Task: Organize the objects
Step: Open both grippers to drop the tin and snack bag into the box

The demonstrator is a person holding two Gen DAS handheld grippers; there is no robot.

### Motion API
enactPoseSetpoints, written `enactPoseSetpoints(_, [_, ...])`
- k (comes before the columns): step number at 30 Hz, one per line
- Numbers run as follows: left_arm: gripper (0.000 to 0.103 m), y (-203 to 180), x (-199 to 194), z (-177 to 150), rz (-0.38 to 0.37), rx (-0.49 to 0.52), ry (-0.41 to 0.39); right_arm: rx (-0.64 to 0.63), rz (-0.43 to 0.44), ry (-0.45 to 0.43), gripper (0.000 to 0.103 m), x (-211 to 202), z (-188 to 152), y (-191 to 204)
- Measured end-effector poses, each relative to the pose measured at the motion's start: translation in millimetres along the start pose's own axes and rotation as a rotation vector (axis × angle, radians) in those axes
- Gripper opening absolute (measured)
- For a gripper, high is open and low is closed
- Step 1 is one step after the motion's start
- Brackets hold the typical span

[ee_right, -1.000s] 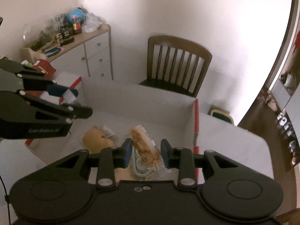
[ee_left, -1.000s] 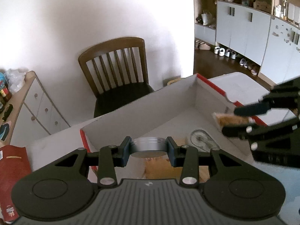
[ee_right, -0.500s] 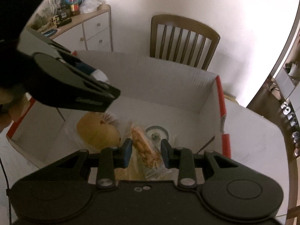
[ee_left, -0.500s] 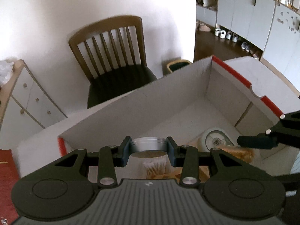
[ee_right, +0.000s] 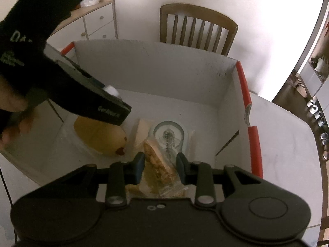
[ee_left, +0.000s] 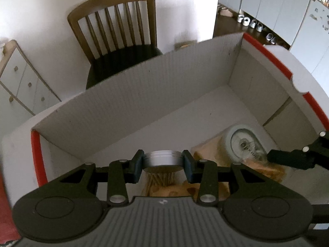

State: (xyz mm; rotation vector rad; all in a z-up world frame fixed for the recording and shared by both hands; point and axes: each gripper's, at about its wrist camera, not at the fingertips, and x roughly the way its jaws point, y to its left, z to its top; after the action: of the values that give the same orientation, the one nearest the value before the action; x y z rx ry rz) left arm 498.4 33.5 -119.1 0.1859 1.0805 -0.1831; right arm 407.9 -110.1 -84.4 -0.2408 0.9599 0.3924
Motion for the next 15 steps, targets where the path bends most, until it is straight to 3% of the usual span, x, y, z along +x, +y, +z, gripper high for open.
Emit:
enactPoseSetpoints(4, [0.042,-1.5,6.8,-3.2,0.016,0.017,0.024,0.008,0.002,0.006,0.034,-0.1,0.3,0.6])
enactPoseSetpoints(6, [0.053,-3.1,6.9,-5.1,0.032,0.025,0.022,0.011,0.007,0.010,0.035,0.0,0.1,1.3])
enactPoseSetpoints(8, [0.070,-4.0,3.8,-6.3,0.043,0.023,0.000,0.015,0.010,0.011,0.037,-1.5,-0.8,1.6])
enactPoseSetpoints(15, [0.074,-3.8,-13.5,-7.9,0.052,0.012,-0.038,0.039,0.007,-0.018,0.044,-11.6,-3.1,-0.7])
